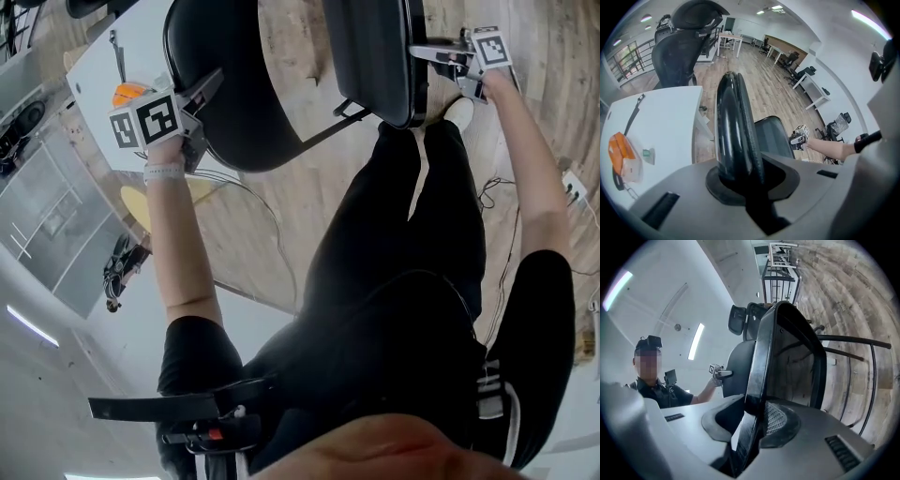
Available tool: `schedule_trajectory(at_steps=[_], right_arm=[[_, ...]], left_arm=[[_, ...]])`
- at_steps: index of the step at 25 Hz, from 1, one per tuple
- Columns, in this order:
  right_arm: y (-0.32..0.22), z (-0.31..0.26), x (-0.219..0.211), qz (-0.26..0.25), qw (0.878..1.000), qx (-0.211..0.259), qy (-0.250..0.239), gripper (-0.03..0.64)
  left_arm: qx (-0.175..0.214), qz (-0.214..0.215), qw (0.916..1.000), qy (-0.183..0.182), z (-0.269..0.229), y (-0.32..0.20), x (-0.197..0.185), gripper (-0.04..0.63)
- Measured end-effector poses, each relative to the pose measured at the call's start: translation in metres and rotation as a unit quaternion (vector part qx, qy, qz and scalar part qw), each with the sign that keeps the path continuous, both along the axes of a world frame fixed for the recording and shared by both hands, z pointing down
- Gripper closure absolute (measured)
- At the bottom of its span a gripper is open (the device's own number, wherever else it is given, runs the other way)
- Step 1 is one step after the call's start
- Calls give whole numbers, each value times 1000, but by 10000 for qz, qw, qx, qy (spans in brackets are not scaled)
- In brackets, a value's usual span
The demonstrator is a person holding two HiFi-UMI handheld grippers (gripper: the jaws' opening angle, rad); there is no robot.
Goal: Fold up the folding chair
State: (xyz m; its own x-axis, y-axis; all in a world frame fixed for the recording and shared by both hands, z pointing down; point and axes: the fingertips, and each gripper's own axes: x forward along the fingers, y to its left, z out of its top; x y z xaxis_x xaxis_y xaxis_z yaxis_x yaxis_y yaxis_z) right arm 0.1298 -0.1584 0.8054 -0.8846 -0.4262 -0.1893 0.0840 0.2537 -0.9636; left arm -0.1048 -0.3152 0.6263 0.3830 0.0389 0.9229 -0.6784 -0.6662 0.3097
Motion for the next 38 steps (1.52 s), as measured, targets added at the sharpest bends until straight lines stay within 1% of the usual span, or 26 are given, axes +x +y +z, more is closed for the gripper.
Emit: schedule_trajectory(at_steps=[3,7,11,14,17,22,27,35,38], right_arm=[[-19,-15,-29,-26,9998,153,79,525],[-42,-40,-74,-135,9992,372,58,530],[-64,-50,-110,-101,9989,423,199,545],[-79,-64,-138,-58,9990,433,83,561],[-93,-73,-164,-17,9992,394,93,566],[-115,-69,-194,42,9986,242,478,568],[-133,-69,-221,85,9981,108,608,568],[-160,-68,-266,149,9979,-69,631,566],[-168,-65,-280,159,9976,-154,653,566]], left_arm=[[14,-15,10000,-2,-4,-12,-15,537],[45,-44,10000,-19,-10,-22,-37,538],[58,-33,10000,-41,-14,-32,-50,538],[79,-52,9999,-45,-21,-36,-59,538],[100,-53,9999,-71,-27,-41,-66,538],[110,-23,9999,-102,-28,-50,-76,538],[138,-52,9998,-139,-29,-56,-87,538],[182,-95,9996,-200,-30,-67,-105,538],[186,-27,9996,-229,-30,-68,-107,537]])
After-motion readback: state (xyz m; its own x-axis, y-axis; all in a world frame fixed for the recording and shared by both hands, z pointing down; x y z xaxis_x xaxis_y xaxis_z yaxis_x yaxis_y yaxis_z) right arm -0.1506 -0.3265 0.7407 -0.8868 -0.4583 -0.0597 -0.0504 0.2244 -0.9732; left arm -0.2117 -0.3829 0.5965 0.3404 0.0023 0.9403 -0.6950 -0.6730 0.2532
